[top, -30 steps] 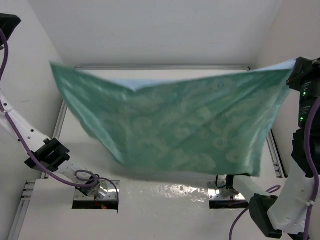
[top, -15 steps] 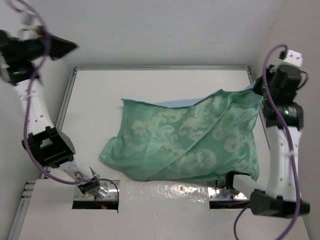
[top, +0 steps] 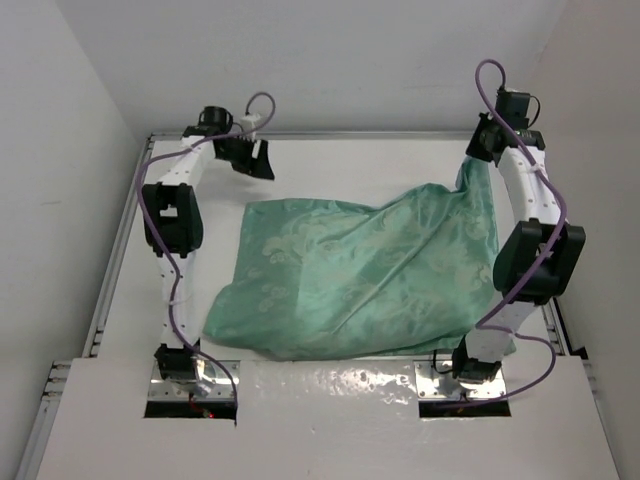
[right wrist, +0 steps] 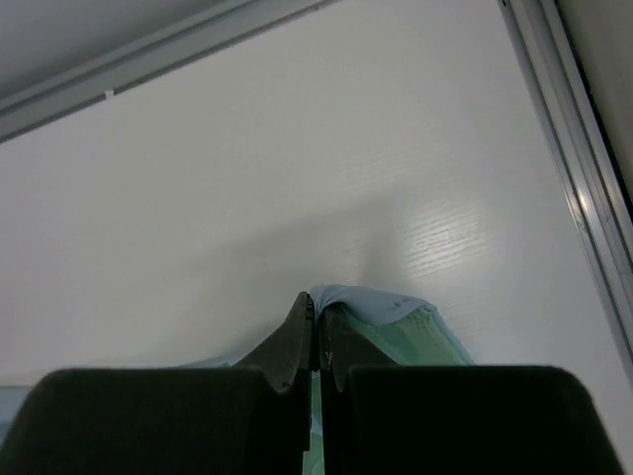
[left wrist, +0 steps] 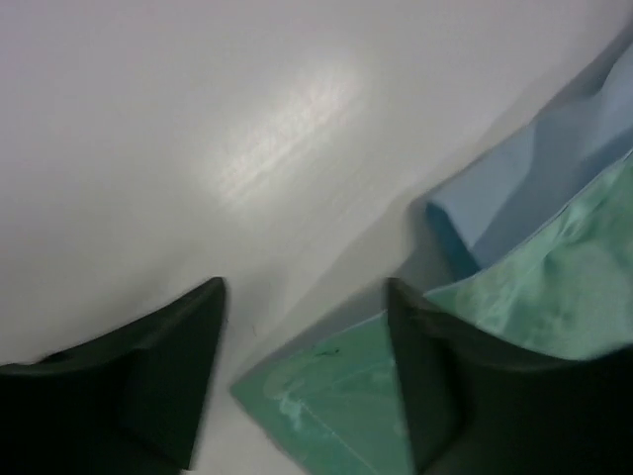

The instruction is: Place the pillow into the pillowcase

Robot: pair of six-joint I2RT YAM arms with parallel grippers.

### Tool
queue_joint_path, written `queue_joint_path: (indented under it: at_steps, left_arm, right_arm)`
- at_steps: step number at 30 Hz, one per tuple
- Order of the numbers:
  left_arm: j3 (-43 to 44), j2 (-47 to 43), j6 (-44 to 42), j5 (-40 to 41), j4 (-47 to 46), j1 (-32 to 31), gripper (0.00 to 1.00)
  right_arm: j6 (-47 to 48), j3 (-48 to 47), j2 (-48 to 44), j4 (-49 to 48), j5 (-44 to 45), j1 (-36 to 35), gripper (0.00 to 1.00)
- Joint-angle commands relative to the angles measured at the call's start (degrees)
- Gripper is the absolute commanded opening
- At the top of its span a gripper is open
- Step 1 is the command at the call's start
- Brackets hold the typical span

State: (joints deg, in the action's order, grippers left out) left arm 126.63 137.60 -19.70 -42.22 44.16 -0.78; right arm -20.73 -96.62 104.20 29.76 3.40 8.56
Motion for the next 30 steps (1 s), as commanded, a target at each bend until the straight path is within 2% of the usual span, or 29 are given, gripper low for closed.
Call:
queue_joint_path:
  at_steps: [1,3,4,6,9,11,13,16,19,20,22,24,25,26,30]
  left_arm:
    - [-4.6,-3.8,-10.2,6.3,8.5,0.8,0.72]
    - [-2.5,-2.4,-14.4,1.1,15.0,2.4,0.86]
    - [-3.4,-2.8,-16.1,0.4,20.0,2.5,0.99]
    - [-8.6,-7.2,-19.5,0.2,18.2,2.4,1.00]
    - [-25.1,-15.3,-19.2,7.9,6.8,2.4,1.00]
    - [-27.2,-16.1,-20.9,10.0,5.9,2.2,1.00]
    - [-27.3,-12.7,-21.5,10.0,6.9,1.9,1.00]
    - [-27.9,-8.9,-18.5,7.3,4.5,1.4,1.00]
    - [-31.9,-8.6,-11.3,8.5,-6.3,1.3,0.99]
    - [-32.8,-8.5,-9.6,8.3,-10.8,1.3,0.95]
    - [-32.7,-6.9,-7.3,5.6,-11.9,1.4,0.83]
    - [-30.5,-4.5,-6.9,3.7,-10.7,1.4,0.53]
    - [-29.7,-3.8,-6.9,2.4,-9.7,1.4,0.30]
    - [-29.2,-3.3,-6.8,2.0,-9.0,1.3,0.00]
    - [-28.6,-4.4,-1.8,0.4,-12.2,4.0,0.00]
  right_arm:
    - [-0.1,-2.4,-0.6,-1.9,0.1,0.1,0.00]
    - [-0.2,-1.1,-0.8,-2.9,0.6,0.1,0.00]
    - [0.0,-0.7,-1.1,-3.1,0.6,0.1,0.00]
    - [0.4,0.7,-1.6,-3.6,0.3,0.1,0.00]
    - [0.9,3.4,-2.9,-4.9,-0.6,0.1,0.00]
    - [0.9,5.1,-3.9,-5.7,-0.9,0.1,0.00]
    - [1.0,6.2,-4.5,-6.0,-1.0,0.0,0.00]
    - [0.8,10.0,-6.1,-8.7,-0.9,0.0,0.00]
    - [0.4,12.1,-6.9,-9.5,-0.2,0.1,0.00]
    - [0.2,12.5,-6.8,-9.5,0.1,0.1,0.00]
    - [-0.1,13.2,-6.6,-9.9,0.5,0.1,0.00]
    - [-0.6,13.5,-6.1,-10.2,1.3,0.1,0.00]
    - [-0.7,13.5,-5.9,-10.6,1.5,0.1,0.00]
    - [-1.0,13.5,-5.8,-10.6,1.9,0.1,0.00]
    - [-1.2,11.6,-4.8,-10.5,4.7,0.1,0.00]
